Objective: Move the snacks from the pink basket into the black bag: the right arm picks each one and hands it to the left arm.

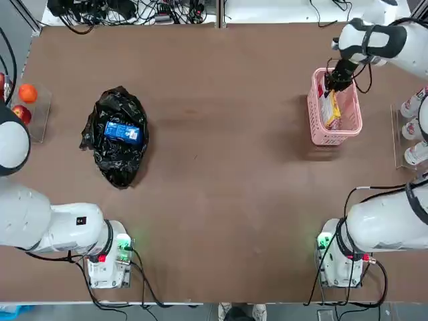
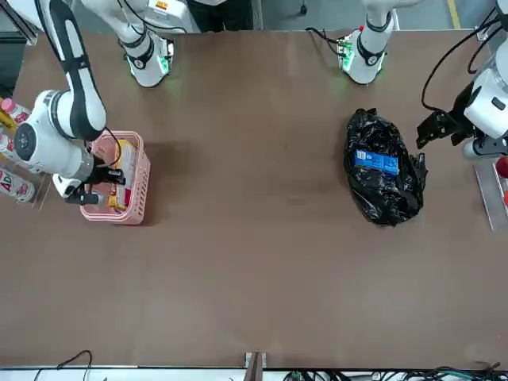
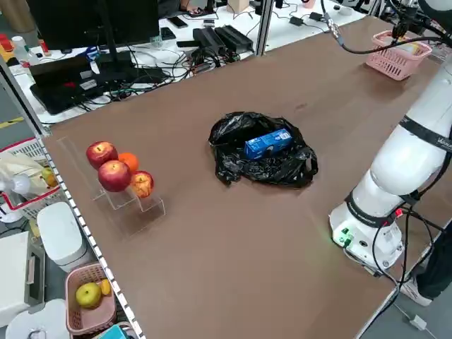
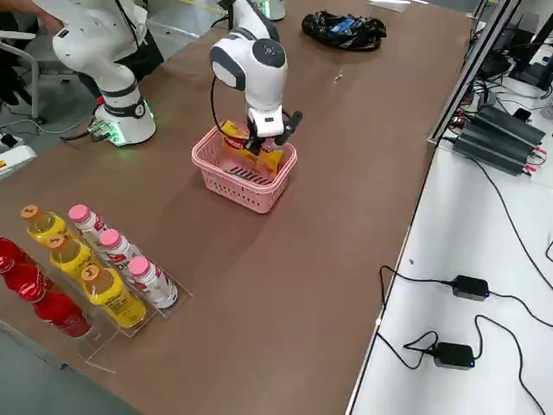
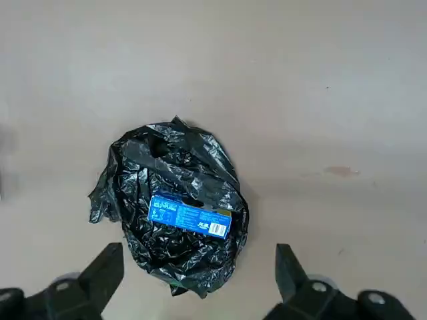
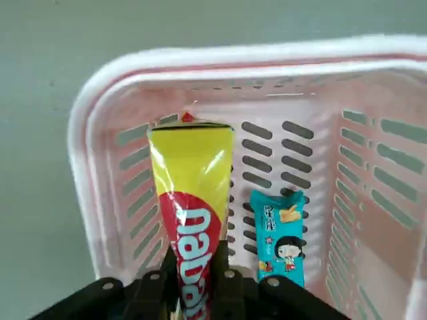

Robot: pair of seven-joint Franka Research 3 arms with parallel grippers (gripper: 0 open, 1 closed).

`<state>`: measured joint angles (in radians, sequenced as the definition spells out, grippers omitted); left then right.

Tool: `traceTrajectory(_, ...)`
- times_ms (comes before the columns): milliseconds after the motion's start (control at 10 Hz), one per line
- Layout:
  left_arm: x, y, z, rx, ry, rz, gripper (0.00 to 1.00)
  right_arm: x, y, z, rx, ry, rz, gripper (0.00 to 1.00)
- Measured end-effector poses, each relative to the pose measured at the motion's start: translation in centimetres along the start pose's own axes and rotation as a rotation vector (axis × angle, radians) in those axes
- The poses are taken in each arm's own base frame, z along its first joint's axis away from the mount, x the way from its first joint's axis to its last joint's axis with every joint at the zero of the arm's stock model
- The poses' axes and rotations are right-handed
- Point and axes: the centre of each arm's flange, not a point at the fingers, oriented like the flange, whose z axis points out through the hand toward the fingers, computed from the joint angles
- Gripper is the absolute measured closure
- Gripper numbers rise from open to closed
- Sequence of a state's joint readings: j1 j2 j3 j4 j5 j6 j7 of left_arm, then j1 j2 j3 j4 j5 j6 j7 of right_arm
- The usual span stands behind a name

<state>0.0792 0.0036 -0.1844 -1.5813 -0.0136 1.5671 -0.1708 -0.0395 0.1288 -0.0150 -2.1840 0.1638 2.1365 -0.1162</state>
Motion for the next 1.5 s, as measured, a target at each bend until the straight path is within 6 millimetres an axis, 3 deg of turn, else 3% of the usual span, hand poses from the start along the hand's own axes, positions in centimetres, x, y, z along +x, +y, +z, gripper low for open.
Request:
traceTrajectory(600,0.0,-0.1,0.0,-0.003,0.0,-0.002,0.0,-0.1,-0.5,-5.9,-0.049,-0.026,-0.052,0.77)
traceTrajectory(900,0.7,0.8,1.5,-0.101,-0.045,-0.006,0.0,-0.3,-1.5,-8.9,-0.046,-0.047,-0.043,0.77)
traceTrajectory(1100,1.7,1.9,3.8,-0.124,-0.092,0.007,0.0,-0.4,-4.0,-9.7,-0.051,-0.06,0.009,0.77)
traceTrajectory(1300,1.9,4.8,5.7,-0.148,-0.132,0.044,0.0,-0.5,-6.9,-10.1,-0.026,-0.067,0.078,0.77)
traceTrajectory(1500,2.6,6.2,6.8,-0.343,-0.185,0.016,0.0,-0.8,-9.3,-10.1,0.02,-0.077,0.167,0.77)
